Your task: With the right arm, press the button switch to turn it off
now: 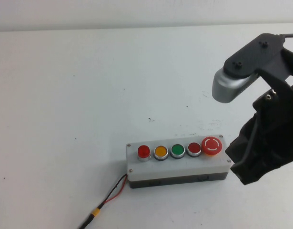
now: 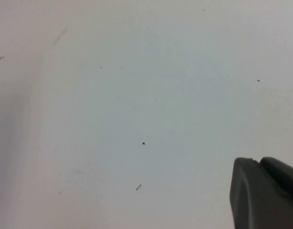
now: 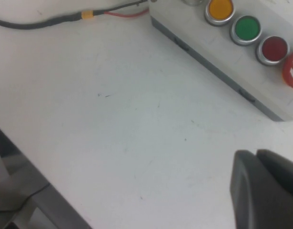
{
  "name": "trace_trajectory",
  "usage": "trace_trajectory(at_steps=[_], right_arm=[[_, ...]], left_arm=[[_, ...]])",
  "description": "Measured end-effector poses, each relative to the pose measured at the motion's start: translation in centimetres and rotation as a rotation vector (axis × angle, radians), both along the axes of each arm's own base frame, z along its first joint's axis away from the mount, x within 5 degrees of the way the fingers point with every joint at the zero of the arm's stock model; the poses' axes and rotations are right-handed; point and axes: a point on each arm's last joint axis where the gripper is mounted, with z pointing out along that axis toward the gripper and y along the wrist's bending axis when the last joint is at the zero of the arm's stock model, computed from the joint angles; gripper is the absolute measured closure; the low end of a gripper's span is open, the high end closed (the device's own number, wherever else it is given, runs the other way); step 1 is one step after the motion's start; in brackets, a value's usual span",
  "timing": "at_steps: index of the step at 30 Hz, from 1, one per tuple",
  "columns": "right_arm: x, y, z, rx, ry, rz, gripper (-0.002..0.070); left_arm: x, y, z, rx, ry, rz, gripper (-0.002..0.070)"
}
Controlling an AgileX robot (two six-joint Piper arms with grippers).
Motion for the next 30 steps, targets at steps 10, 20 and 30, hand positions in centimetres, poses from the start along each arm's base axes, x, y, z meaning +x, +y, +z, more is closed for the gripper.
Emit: trace_trajectory(at_steps=[10, 20, 30], right_arm=[[0.9, -4.3, -4.9, 0.098, -0.215, -0.17, 0.0692], [-3.8, -14.4, -14.2, 0.281, -0.561, -0.647, 0.0692], [-9.2, -16.7, -19.2, 0.387, -0.875, -0.8, 0.0692]], left_arm=[[0.0, 0.0, 0.0, 0.0, 0.0, 0.0, 0.0677], [0.0, 0.0, 0.0, 0.0, 0.0, 0.0, 0.0677], [0.0, 0.0, 0.0, 0.0, 0.0, 0.0, 0.0677]])
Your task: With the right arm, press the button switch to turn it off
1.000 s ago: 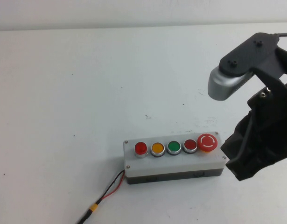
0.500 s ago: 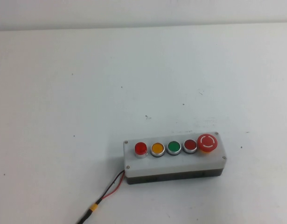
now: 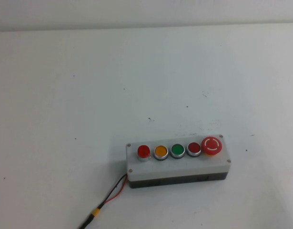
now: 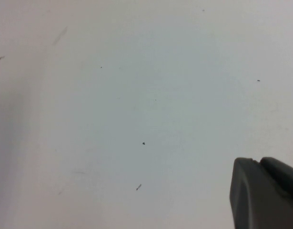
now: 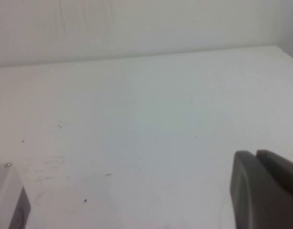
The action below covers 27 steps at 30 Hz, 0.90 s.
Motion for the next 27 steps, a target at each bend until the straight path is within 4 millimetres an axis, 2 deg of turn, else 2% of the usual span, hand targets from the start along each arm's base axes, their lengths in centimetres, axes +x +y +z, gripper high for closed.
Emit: trace_trajectory(at_steps=[6, 13, 27], right_arm=[[-0.9, 0.0, -0.4, -0.021, -0.043, 0.006, 0.0692], [-1.6, 0.1, -2.1, -0.028, 0.121, 0.023, 0.0692], [-1.6, 0.1, -2.3, -0.063, 0.14, 0.03, 0.0692]], left_arm=[[0.0, 0.0, 0.0, 0.0, 0.0, 0.0, 0.0677], [0.0, 0.0, 0.0, 0.0, 0.0, 0.0, 0.0677], [0.0, 0.0, 0.0, 0.0, 0.0, 0.0, 0.0677]])
